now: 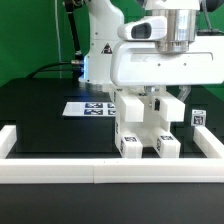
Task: Assemble chair
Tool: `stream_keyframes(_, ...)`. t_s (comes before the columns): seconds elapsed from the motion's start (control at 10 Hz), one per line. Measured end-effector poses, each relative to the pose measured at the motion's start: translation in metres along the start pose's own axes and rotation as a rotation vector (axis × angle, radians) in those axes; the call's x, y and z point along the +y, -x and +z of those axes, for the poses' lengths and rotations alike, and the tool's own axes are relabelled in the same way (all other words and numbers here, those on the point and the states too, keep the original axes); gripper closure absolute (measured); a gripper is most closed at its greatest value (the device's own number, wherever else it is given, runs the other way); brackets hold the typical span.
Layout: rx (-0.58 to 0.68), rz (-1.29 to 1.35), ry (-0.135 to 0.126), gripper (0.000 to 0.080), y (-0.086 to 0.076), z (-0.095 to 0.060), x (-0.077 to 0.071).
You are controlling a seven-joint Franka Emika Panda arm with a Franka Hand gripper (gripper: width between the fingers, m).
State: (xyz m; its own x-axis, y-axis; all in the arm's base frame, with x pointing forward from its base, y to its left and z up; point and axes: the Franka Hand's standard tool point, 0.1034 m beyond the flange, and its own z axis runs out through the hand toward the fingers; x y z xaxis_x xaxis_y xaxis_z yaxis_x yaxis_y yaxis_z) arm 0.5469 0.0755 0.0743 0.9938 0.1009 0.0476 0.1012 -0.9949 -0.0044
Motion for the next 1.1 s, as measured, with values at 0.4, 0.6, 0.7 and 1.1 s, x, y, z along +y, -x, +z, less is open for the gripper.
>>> stream_keyframes(0.4, -0.003, 0.0, 0.001, 0.0155, 0.001, 0.002, 0.0)
stream_keyframes(0.6, -0.004, 0.0, 0.0, 0.0151, 0.001, 0.0, 0.0)
stream_keyframes(0.7, -0.004, 0.003, -0.002, 0.015, 0.0, -0.003, 0.001)
stream_keyframes(1.1, -0.036, 0.055, -0.037, 0.015, 0.003, -0.051, -0.011)
